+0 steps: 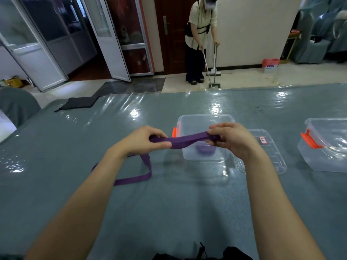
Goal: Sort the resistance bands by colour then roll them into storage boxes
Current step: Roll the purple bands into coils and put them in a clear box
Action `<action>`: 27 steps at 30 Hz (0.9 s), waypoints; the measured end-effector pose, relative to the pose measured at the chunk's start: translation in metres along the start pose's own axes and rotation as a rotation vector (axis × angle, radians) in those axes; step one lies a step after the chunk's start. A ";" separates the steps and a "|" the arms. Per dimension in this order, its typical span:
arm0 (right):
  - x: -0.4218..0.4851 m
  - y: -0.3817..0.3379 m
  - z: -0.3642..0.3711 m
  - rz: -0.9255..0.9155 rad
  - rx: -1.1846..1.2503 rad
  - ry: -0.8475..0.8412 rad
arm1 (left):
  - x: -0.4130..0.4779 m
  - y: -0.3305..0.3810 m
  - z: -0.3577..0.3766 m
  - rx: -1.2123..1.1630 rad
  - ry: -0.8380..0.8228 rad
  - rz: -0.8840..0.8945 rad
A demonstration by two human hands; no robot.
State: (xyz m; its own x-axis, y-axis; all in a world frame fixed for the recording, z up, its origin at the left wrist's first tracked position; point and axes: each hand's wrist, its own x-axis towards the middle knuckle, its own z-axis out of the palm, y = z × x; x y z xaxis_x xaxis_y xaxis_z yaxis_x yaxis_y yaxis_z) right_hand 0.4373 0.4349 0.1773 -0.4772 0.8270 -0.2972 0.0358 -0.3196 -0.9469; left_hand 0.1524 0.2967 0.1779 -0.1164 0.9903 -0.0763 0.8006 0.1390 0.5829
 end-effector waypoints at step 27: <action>0.006 0.034 0.020 0.179 -0.226 -0.339 | -0.006 0.033 0.031 0.010 -0.010 0.127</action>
State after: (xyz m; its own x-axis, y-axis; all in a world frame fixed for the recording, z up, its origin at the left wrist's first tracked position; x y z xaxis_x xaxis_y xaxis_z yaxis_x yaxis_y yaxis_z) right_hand 0.4183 0.4202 0.1457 -0.7054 0.5576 -0.4376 0.3170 -0.3040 -0.8984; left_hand 0.1979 0.2952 0.1725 -0.0074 0.9999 -0.0104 0.8146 0.0120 0.5800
